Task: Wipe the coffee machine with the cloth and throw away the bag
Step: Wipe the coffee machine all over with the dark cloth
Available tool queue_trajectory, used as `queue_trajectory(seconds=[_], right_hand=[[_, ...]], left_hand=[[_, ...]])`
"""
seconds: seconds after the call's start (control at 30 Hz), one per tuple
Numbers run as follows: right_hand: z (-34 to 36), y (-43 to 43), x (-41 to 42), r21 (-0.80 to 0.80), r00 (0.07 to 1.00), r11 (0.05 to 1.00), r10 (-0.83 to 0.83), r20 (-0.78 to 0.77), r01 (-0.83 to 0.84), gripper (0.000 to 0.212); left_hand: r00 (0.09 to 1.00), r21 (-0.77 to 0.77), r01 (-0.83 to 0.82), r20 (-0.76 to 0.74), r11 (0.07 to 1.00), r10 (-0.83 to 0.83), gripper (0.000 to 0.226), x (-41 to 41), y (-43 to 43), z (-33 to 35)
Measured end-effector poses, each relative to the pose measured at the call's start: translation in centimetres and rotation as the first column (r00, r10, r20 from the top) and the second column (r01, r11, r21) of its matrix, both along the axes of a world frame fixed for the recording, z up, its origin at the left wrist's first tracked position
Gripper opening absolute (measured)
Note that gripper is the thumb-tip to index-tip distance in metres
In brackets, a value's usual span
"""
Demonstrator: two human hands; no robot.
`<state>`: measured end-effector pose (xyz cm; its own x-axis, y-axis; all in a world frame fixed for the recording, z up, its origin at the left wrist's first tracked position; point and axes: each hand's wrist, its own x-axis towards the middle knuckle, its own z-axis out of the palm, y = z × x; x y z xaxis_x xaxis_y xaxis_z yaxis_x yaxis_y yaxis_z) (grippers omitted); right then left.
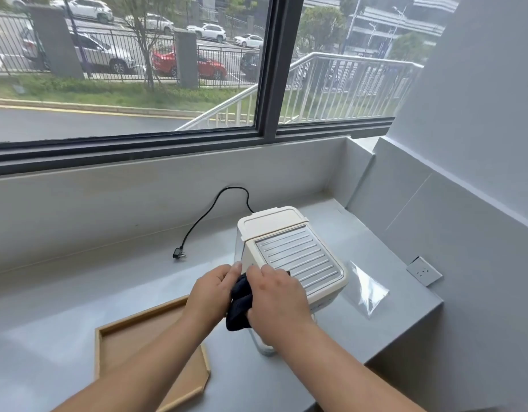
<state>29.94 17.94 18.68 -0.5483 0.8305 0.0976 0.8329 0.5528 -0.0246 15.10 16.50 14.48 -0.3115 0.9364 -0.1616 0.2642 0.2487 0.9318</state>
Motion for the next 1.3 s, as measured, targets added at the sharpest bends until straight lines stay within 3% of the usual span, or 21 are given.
queue_trajectory(seconds=[0.07,0.17,0.23,0.3,0.37,0.53,0.63,0.77,0.87,0.93,1.0,1.13,1.23,1.3], right_hand=[[0.0,0.5,-1.5,0.009,0.999,0.999,-0.038,-0.01,0.038,0.031],[0.0,1.4,-3.4,0.024,0.995,0.995,-0.097,0.016,0.096,0.031],[0.1,1.9,-4.3,0.015,0.992,0.992,-0.126,0.007,0.126,0.029],[0.3,2.2,-4.5,-0.032,0.99,0.99,-0.138,-0.038,0.136,0.032],[0.7,2.4,-4.2,-0.127,0.989,0.984,-0.132,-0.073,0.122,0.038],[2.5,3.3,-2.5,-0.373,0.986,0.926,-0.005,-0.168,-0.059,0.046],[3.3,4.1,-0.4,-0.449,0.962,0.864,0.125,-0.241,-0.225,0.033],[3.0,5.5,3.1,-0.263,0.912,0.915,0.203,-0.356,-0.306,0.039],[2.3,7.3,5.2,-0.113,0.907,0.945,0.255,-0.335,-0.308,0.041],[1.7,8.6,6.4,-0.082,0.925,0.955,0.25,-0.285,-0.284,0.041],[1.1,9.3,7.3,-0.093,0.947,0.961,0.237,-0.215,-0.262,0.043],[0.2,9.7,8.0,-0.085,0.941,0.961,0.234,-0.246,-0.262,0.039],[-0.2,9.7,8.1,-0.083,0.94,0.966,0.217,-0.261,-0.246,0.04],[-0.5,9.7,8.3,-0.087,0.94,0.965,0.218,-0.261,-0.248,0.041]], left_hand=[[0.98,-0.025,-0.036,0.197,0.999,0.04,0.037,-0.3,-0.7,0.3],[0.938,-0.028,-0.056,0.34,0.998,0.063,0.022,-0.1,-1.7,0.5],[0.839,-0.072,-0.065,0.536,0.995,0.094,0.027,0.4,-2.1,0.9],[0.675,-0.118,-0.028,0.731,0.993,0.106,0.037,0.7,-2.3,1.7],[0.6,-0.14,0.011,0.793,0.99,0.106,0.049,0.7,-2.3,2.5],[0.687,-0.169,0.174,0.727,0.97,0.003,0.086,1.7,-1.6,2.7],[0.763,-0.11,0.104,0.647,0.988,-0.008,0.083,2.3,-0.6,2.2],[0.843,-0.148,-0.034,0.527,0.988,0.108,0.059,2.6,0.9,0.8],[0.824,-0.171,-0.139,0.526,0.975,0.21,0.033,2.8,1.8,-0.8],[0.807,-0.181,-0.221,0.519,0.958,0.284,0.027,3.0,2.3,-1.3],[0.812,-0.187,-0.263,0.487,0.946,0.322,0.028,3.4,2.8,-1.2],[0.843,-0.168,-0.35,0.372,0.922,0.388,0.038,3.7,4.0,-1.4],[0.915,-0.202,-0.378,0.069,0.903,0.399,0.053,2.9,4.7,-2.1],[0.923,-0.212,-0.367,0.04,0.906,0.383,0.053,2.5,5.3,-2.3]])
